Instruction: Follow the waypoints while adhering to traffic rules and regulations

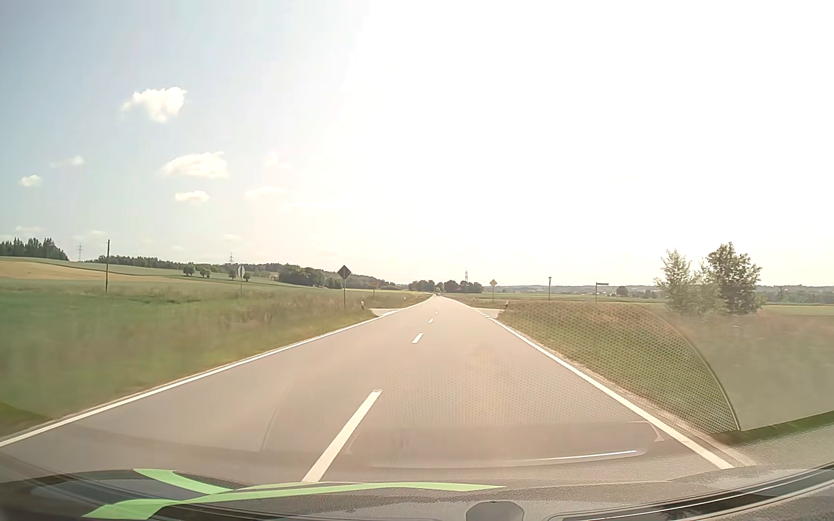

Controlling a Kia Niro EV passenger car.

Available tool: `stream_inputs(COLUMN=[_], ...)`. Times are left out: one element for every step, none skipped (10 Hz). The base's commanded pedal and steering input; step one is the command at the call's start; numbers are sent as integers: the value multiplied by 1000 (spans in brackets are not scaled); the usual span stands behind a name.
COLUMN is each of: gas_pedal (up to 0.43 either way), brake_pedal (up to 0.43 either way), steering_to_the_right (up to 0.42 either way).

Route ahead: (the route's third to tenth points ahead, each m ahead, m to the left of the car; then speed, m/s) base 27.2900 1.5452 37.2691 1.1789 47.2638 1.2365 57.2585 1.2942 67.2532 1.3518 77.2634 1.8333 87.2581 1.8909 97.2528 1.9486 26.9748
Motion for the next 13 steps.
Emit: stream_inputs(gas_pedal=[157, 169, 177, 189, 189, 189, 189, 189, 189, 189, 189, 189, 189], brake_pedal=[0, 0, 0, 0, 0, 0, 0, 0, 0, 0, 0, 0, 0], steering_to_the_right=[-1, -1, -1, -1, -1, -1, -1, -1, -1, -1, -1, -1, -1])
